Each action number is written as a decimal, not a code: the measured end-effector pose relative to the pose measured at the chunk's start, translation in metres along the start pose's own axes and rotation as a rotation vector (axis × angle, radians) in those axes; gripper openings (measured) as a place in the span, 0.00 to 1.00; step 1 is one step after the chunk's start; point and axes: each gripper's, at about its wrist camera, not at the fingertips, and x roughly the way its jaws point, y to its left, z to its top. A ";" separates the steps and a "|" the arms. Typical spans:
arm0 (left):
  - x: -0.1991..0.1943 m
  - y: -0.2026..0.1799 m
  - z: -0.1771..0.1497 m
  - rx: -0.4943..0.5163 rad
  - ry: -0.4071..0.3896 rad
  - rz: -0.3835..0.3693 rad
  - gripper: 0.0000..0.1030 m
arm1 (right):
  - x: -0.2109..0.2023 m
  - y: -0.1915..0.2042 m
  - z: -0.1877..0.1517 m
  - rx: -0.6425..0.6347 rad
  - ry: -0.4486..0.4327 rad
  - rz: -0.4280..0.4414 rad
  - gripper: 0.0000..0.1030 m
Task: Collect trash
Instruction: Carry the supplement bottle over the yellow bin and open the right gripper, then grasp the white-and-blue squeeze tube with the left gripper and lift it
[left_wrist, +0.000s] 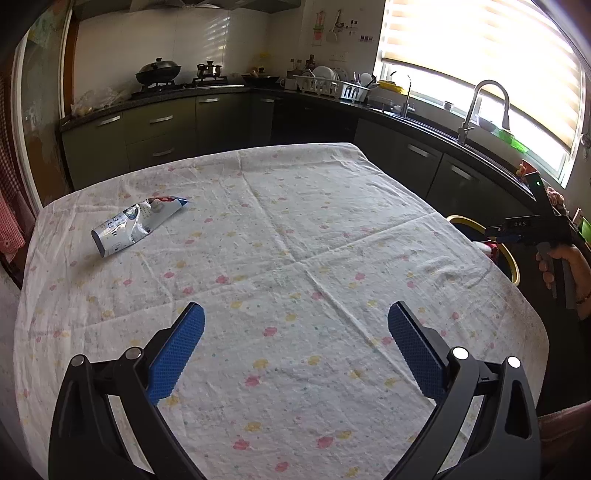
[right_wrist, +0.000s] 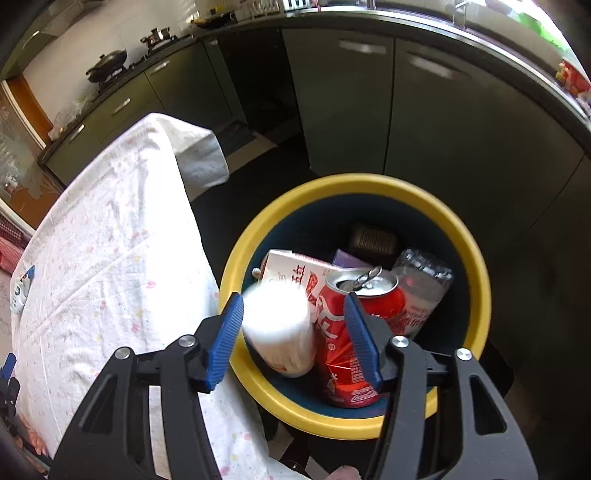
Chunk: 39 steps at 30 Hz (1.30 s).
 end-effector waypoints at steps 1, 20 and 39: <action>0.000 0.000 0.000 0.000 0.001 0.000 0.95 | -0.005 0.000 -0.001 -0.001 -0.010 0.001 0.52; -0.019 0.079 0.047 -0.036 0.027 0.064 0.95 | -0.065 0.028 -0.062 -0.063 -0.127 0.204 0.59; 0.103 0.150 0.093 0.177 0.241 0.045 0.68 | -0.051 0.042 -0.065 -0.081 -0.083 0.212 0.61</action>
